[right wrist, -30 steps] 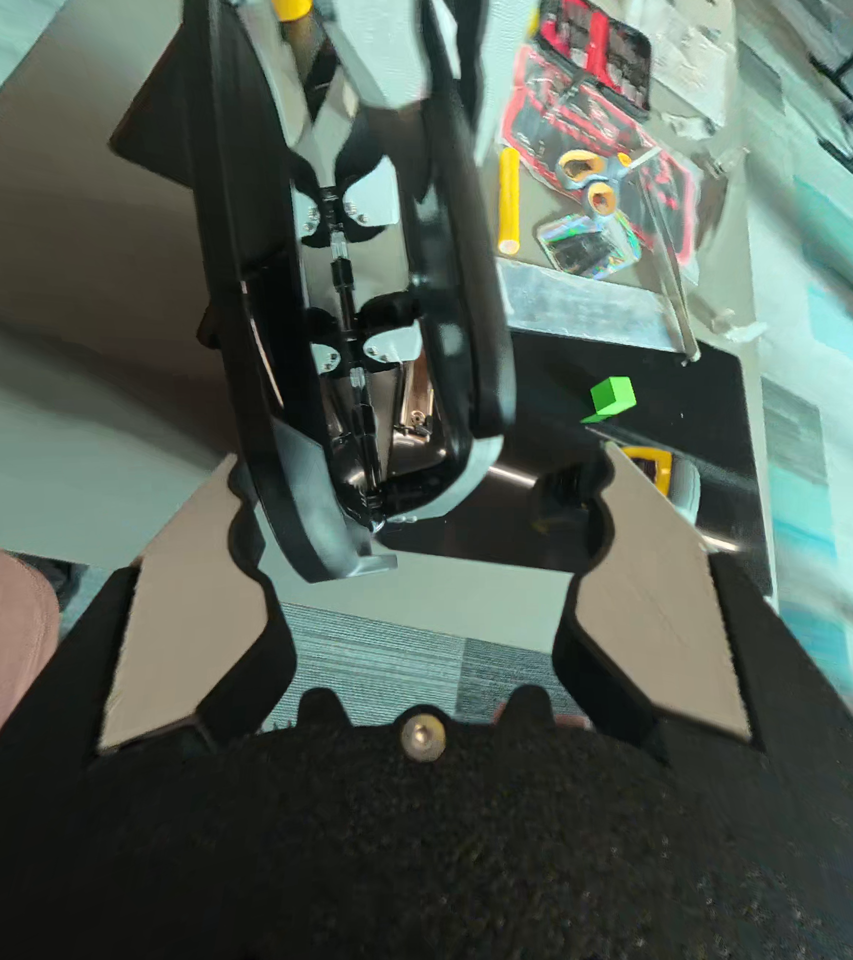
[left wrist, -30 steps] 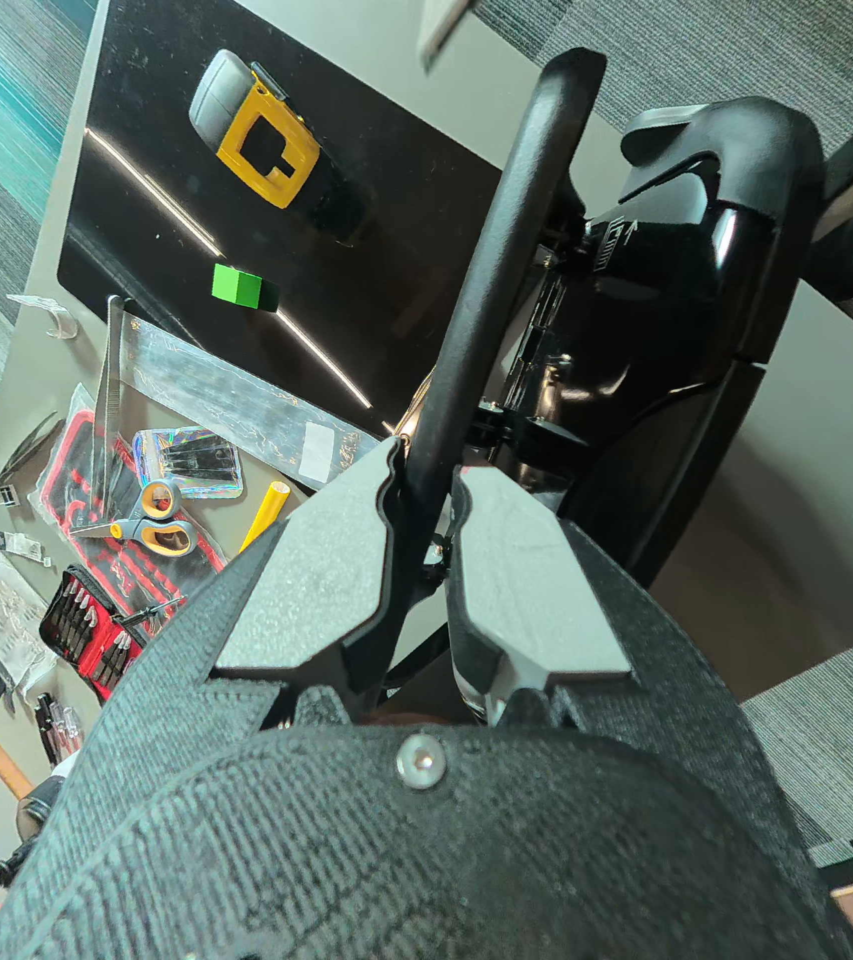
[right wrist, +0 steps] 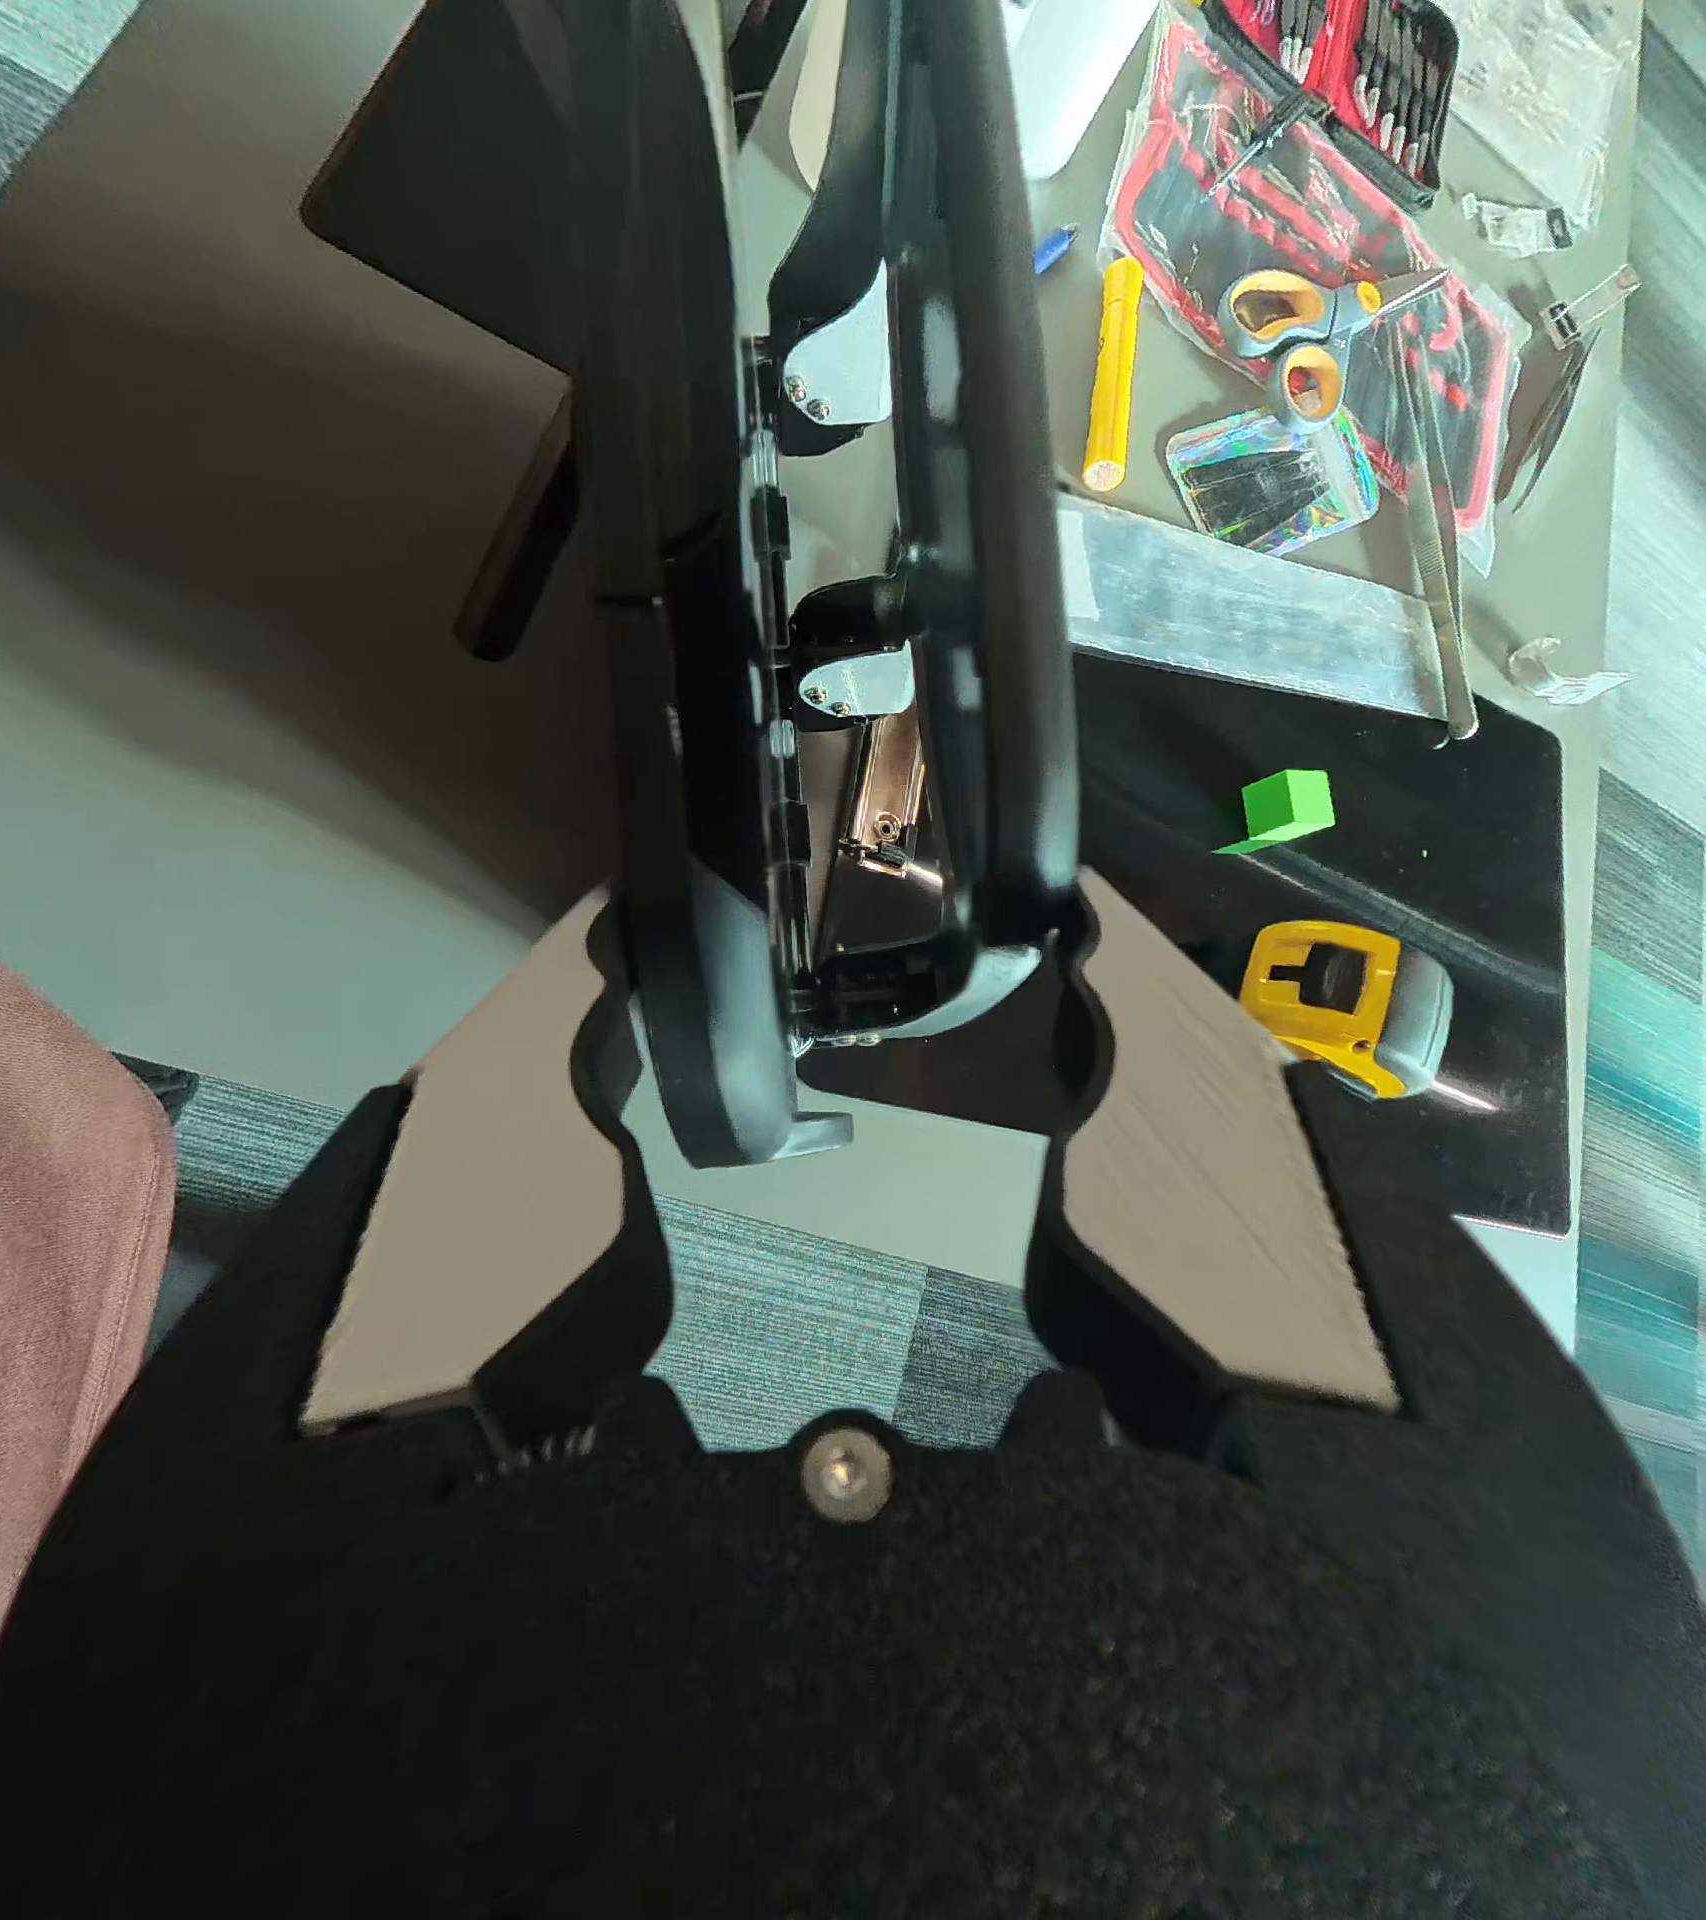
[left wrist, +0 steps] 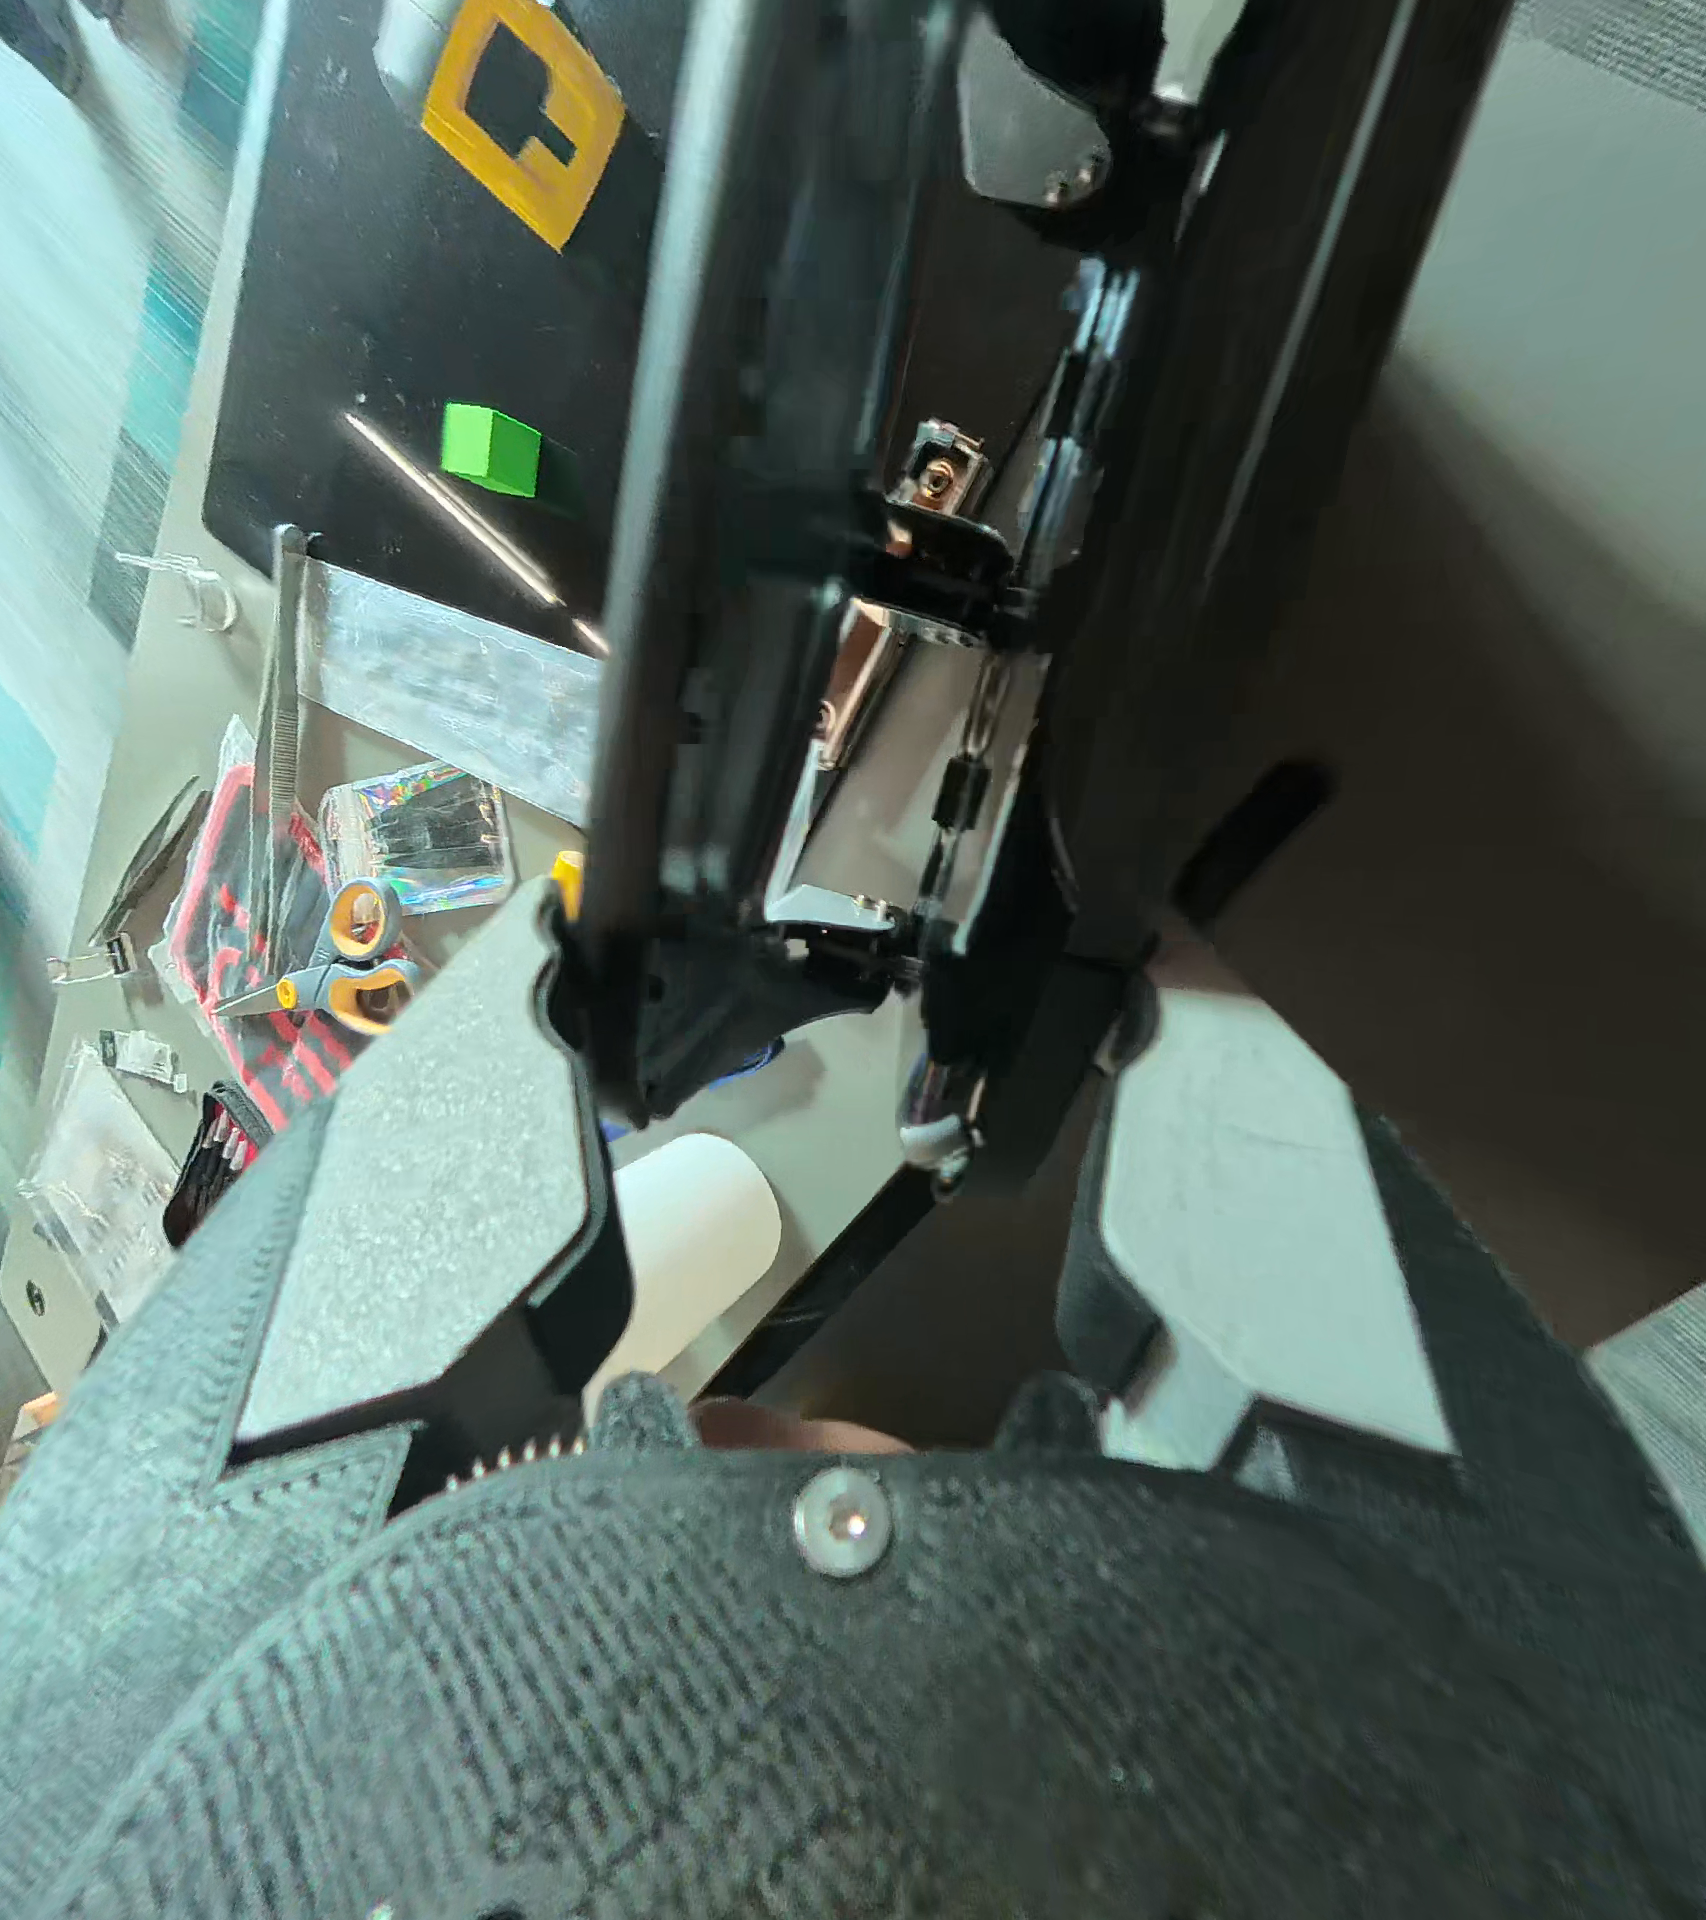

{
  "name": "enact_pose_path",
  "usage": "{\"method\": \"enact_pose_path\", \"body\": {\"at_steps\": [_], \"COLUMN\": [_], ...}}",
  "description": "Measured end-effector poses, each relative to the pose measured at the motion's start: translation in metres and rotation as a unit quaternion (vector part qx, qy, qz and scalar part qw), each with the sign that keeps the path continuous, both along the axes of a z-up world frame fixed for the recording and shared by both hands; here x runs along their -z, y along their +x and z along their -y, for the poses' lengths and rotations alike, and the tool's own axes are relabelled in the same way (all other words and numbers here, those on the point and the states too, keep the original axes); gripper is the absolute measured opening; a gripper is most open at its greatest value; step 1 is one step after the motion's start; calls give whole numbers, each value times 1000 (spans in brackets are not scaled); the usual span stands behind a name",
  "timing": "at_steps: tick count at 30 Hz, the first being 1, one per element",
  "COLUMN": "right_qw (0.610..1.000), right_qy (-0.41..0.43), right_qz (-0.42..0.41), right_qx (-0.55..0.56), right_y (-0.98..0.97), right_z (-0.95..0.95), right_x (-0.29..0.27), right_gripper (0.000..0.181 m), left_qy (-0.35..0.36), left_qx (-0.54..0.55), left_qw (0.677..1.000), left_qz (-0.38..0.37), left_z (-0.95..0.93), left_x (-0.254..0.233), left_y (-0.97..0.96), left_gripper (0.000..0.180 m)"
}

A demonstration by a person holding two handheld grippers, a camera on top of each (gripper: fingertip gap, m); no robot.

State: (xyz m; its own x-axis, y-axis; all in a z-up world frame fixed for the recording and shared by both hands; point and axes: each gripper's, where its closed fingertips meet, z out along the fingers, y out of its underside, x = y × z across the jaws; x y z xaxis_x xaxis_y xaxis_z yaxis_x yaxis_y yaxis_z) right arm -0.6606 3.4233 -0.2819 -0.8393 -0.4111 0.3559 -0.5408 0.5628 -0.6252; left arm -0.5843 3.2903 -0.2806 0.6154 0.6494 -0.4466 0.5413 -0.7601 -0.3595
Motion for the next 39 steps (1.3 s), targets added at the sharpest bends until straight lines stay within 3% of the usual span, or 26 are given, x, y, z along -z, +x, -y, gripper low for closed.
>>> {"method": "enact_pose_path", "body": {"at_steps": [1,4,6,7,10,12,14,16,17,20,22,24,27,30,31,32,36,39], "right_qw": [1000,1000,1000,1000,1000,1000,1000,1000,1000,1000,1000,1000,1000,1000,1000,1000,1000,1000], "right_qy": [1,3,10,14,19,16,11,9,10,12,8,3,3,4,4,7,11,9], "right_qz": [0,-4,-3,-5,-8,-2,-1,4,7,12,7,1,1,1,-1,-6,-9,-5], "right_qx": [-5,-8,2,6,3,2,0,7,11,11,4,0,6,7,3,-3,-11,-5], "right_y": [2,5,3,2,3,4,5,5,4,3,4,6,6,6,6,7,7,7], "right_z": [0,-2,-3,-4,-4,-4,-5,-5,-5,-5,-4,-5,-7,-7,-7,-7,-8,-9], "right_x": [2,3,2,1,1,4,5,3,3,3,4,5,4,4,5,6,9,9], "right_gripper": [97,94,77,70,70,86,91,78,70,70,84,89,72,71,78,92,94,95], "left_qy": [-11,5,4,4,17,18,14,8,11,18,15,6,1,9,10,4,0,61], "left_qx": [8,5,-9,-6,-8,1,4,-10,-14,-21,-11,-10,-29,-37,-30,-27,-62,-146], "left_qw": [1000,1000,999,999,999,999,999,998,998,998,999,998,997,997,998,998,993,977], "left_qz": [2,-24,-38,-43,-52,-41,-53,-61,-64,-59,-47,-55,-69,-69,-61,-59,-97,-143], "left_z": [-1,-3,0,-1,-3,-8,-9,-7,-7,-7,-11,-12,-11,-14,-17,-18,-18,-13], "left_x": [1,-1,-3,-3,-3,1,0,-2,-2,-2,1,0,-1,1,3,4,1,-6], "left_y": [3,4,0,0,2,6,8,6,6,5,9,11,13,12,14,14,18,35], "left_gripper": [107,102,79,78,82,106,99,80,80,83,103,96,80,87,102,107,108,101]}}
